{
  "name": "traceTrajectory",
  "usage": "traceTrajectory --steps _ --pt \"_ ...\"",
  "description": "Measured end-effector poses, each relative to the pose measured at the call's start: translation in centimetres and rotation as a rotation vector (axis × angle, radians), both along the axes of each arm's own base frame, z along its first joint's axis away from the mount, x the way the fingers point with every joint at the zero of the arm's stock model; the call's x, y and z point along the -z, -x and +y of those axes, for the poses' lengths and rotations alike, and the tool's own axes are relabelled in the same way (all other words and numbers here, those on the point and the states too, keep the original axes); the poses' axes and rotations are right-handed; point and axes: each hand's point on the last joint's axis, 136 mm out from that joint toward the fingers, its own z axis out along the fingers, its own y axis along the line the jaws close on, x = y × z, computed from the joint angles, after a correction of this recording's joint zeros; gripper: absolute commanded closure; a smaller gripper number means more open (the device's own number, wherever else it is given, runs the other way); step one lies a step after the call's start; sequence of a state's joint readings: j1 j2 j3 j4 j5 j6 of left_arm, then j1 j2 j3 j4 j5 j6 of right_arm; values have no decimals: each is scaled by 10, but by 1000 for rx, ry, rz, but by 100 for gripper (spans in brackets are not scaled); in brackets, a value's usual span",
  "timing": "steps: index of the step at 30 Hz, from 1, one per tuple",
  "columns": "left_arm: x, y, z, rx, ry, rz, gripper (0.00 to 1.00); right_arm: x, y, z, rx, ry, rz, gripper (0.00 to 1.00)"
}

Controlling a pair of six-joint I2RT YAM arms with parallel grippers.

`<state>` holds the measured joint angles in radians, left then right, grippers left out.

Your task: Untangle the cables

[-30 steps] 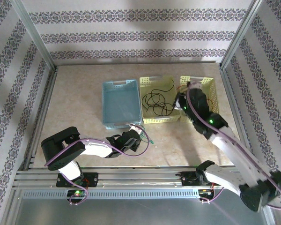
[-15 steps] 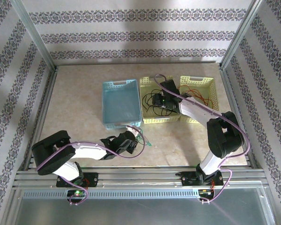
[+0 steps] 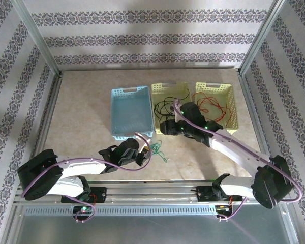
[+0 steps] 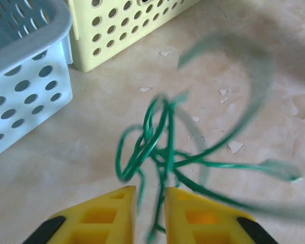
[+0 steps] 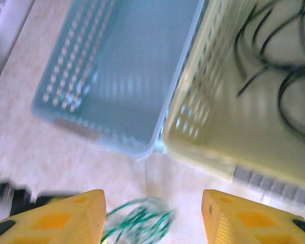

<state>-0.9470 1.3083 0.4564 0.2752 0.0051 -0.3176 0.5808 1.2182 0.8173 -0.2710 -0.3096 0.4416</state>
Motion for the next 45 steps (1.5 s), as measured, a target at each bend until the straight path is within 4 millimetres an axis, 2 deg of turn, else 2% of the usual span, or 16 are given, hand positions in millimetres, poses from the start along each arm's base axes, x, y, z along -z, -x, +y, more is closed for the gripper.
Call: traceTrajectory --steps 2,6,11,14,19,21,29,33,40,45 --pt "5 -1 3 -7 -12 7 77 12 21 1 -53 -18 58 49" --pt "16 -1 6 -15 -41 24 77 22 52 13 -153 -49 138 49" --pt "23 -1 7 -18 -60 35 77 31 72 22 -220 -26 185 49" --pt "23 -1 7 -17 -60 36 74 46 73 14 -207 45 201 49" --pt "21 2 0 14 -45 48 66 58 71 -1 -167 134 199 48" --pt "17 1 -8 43 -36 51 59 61 70 -5 -156 155 198 48" --pt "2 -3 -48 173 -10 75 51 77 72 -34 -61 228 206 48" --pt "-4 -6 -61 219 -22 69 51 87 80 -49 -13 238 241 48" --pt "-13 4 -77 320 -89 34 56 104 94 -59 17 246 302 48" --pt "-3 14 -93 393 -150 34 62 118 94 -57 29 261 346 52"
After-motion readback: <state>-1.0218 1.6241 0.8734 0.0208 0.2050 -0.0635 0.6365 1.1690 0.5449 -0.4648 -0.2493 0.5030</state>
